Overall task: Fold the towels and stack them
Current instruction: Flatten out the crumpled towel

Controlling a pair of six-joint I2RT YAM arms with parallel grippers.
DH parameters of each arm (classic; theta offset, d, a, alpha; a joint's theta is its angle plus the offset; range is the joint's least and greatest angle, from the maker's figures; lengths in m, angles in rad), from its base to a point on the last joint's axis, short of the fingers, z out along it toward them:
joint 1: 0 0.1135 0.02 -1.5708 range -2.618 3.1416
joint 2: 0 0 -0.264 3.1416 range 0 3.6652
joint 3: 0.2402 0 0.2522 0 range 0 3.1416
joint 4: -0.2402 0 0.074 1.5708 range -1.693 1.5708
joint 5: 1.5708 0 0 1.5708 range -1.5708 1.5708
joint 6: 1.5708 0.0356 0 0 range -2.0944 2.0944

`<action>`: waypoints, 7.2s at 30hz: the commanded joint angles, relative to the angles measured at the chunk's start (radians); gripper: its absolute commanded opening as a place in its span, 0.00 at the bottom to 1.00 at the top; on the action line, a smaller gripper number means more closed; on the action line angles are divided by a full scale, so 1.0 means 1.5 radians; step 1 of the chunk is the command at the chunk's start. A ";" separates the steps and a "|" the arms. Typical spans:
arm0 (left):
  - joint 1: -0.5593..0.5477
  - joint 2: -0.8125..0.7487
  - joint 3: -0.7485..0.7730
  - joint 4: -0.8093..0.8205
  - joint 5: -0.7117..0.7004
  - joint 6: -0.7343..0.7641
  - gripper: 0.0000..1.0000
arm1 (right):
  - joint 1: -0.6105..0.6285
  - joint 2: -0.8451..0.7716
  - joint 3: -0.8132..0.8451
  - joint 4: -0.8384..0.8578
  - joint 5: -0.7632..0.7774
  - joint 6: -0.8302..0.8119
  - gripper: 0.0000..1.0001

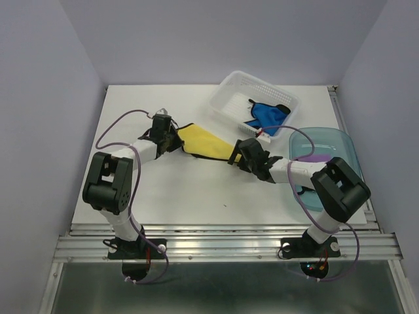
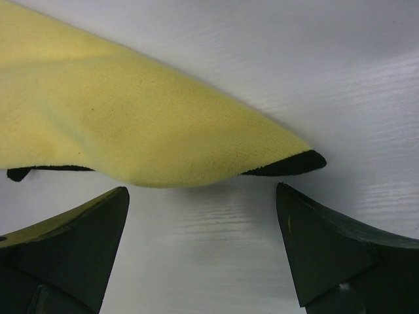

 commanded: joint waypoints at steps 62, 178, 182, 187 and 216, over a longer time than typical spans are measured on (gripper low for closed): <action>0.022 -0.732 -0.267 -0.291 -0.053 -0.135 0.99 | -0.043 -0.205 0.046 -0.326 -0.116 -0.176 1.00; -0.114 0.071 0.102 -0.160 -0.096 0.301 0.00 | -0.016 0.001 0.042 -0.243 -0.096 -0.184 0.09; -0.114 0.036 0.093 -0.156 -0.102 0.298 0.00 | -0.014 -0.029 0.052 -0.225 -0.067 -0.203 0.01; -0.115 -0.051 0.065 -0.149 -0.090 0.277 0.00 | -0.012 -0.114 0.076 -0.183 -0.062 -0.253 0.01; -0.211 -0.808 -0.143 -0.070 0.107 0.027 0.00 | -0.002 -0.570 0.159 -0.268 -0.395 -0.265 0.01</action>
